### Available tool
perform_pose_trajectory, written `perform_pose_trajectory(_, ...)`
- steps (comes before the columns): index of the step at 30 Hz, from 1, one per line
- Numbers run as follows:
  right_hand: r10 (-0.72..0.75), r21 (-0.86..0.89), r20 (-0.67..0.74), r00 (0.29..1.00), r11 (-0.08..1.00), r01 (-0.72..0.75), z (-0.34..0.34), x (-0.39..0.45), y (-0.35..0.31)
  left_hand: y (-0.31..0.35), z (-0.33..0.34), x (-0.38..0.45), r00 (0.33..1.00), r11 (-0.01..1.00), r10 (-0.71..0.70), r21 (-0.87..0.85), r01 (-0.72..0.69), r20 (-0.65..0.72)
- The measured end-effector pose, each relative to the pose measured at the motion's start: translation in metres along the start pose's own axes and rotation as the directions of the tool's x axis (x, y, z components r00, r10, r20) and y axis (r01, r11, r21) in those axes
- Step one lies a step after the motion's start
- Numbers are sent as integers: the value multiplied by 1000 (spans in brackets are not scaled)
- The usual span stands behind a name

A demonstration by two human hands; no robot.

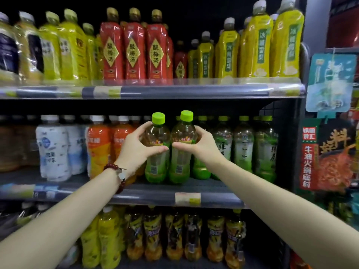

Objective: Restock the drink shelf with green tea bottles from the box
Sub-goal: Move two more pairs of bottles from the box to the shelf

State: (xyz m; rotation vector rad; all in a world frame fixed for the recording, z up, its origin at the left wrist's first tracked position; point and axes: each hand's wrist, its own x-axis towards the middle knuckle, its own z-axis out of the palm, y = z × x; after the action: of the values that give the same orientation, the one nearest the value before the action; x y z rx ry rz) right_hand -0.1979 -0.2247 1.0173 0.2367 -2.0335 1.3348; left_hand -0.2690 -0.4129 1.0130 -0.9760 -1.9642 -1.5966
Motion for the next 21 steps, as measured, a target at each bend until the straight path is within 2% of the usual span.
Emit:
perform_pose_trajectory(4,64,-7,31,997,998,-64,17,8,12,-22,-5,6,997,995,-71,-69,71,-1)
perform_pose_trajectory(8,201,-83,-18,979,976,-202,21,25,17,-36,0,21,984,964,-176,-201,177,19)
perform_pose_trajectory(12,303,-47,-37,952,951,-304,29,34,23,-45,12,29,953,911,-303,-288,295,17)
perform_pose_trajectory(14,315,-29,-57,948,948,-317,35,32,27,-54,13,26,946,894,-319,-313,319,52)
perform_pose_trajectory(17,307,-10,-94,947,951,-310,42,22,37,-71,15,13,948,906,-303,-278,319,103)
perform_pose_trajectory(21,294,-110,-117,949,946,-306,51,-3,58,-78,19,3,952,942,-284,-149,299,112)
